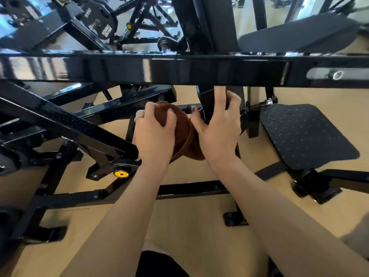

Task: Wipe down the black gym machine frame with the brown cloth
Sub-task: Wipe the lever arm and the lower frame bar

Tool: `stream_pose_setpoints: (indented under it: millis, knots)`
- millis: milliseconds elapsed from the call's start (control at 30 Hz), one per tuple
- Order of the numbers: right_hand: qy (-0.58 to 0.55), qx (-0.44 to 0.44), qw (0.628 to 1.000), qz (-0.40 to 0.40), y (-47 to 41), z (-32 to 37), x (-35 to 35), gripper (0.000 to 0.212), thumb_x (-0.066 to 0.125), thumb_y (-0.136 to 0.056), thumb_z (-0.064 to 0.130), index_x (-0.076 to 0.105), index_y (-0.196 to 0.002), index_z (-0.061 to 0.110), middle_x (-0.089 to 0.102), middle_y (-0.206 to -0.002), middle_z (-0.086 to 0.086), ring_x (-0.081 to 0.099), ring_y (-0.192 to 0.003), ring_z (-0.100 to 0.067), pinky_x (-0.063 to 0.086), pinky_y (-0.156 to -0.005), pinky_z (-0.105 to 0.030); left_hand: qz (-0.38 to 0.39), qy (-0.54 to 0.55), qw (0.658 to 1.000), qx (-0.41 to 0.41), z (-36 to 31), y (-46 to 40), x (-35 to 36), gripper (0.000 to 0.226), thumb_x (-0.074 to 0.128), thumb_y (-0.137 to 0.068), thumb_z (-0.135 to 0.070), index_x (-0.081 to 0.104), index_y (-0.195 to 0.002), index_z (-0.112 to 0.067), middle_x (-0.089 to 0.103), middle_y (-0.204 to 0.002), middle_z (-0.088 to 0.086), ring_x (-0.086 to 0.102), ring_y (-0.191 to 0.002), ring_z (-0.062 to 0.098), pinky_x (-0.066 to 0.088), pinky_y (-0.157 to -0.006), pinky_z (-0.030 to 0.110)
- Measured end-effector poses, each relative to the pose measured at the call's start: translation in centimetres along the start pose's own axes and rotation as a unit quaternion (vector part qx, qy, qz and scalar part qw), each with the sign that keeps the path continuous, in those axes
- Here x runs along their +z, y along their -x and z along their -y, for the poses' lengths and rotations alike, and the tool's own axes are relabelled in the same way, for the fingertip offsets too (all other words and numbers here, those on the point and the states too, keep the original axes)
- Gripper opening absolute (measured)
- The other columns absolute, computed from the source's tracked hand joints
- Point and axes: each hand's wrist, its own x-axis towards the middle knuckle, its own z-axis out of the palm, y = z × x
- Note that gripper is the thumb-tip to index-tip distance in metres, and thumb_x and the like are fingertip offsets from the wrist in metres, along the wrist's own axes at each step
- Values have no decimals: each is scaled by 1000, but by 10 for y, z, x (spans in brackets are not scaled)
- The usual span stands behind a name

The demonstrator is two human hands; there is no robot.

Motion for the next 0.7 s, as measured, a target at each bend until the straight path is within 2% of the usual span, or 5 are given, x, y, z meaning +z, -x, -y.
stream_pose_setpoints:
  millis: [67, 133, 300, 467, 700]
  knots:
    - [3, 0, 1000, -4, -1, -1, -1, 62, 72, -93, 34, 30, -137, 27, 56, -129, -21, 62, -111, -34, 60, -85, -49, 6, -106, 984, 145, 0, 12, 3, 30, 60, -95, -47, 59, -117, -26, 57, -118, 1, 52, -109, 21, 48, -82, 33]
    - [9, -3, 1000, -11, -1, -2, -1, 64, 74, -91, 28, 30, -137, 27, 57, -127, -20, 64, -109, -34, 61, -82, -49, 26, -138, 972, 189, 7, 9, 1, 31, 60, -95, -48, 60, -117, -26, 57, -118, 1, 51, -112, 23, 48, -80, 33]
    - [-2, -1, 1000, -15, 0, -4, -2, 63, 73, -91, 23, 31, -137, 29, 56, -129, -18, 64, -110, -33, 62, -81, -51, 2, -55, 996, 76, 2, 2, 4, 24, 59, -95, -44, 57, -110, -26, 53, -108, -5, 48, -94, 11, 39, -67, 24]
    - [-22, 8, 1000, 4, 2, -3, -7, 64, 71, -93, 24, 27, -140, 32, 52, -136, -16, 60, -119, -32, 60, -89, -53, -21, 60, 997, -41, 7, -12, 4, 18, 58, -91, -46, 56, -95, -29, 63, -93, -1, 61, -87, 13, 57, -82, 39]
    - [-72, 10, 996, 52, -5, -6, -18, 70, 81, -83, 27, 35, -136, 26, 43, -143, -14, 56, -123, -28, 60, -92, -42, -14, 48, 999, -17, 15, -5, 3, 22, 57, -93, -50, 57, -102, -30, 63, -100, -2, 60, -90, 8, 53, -84, 34]
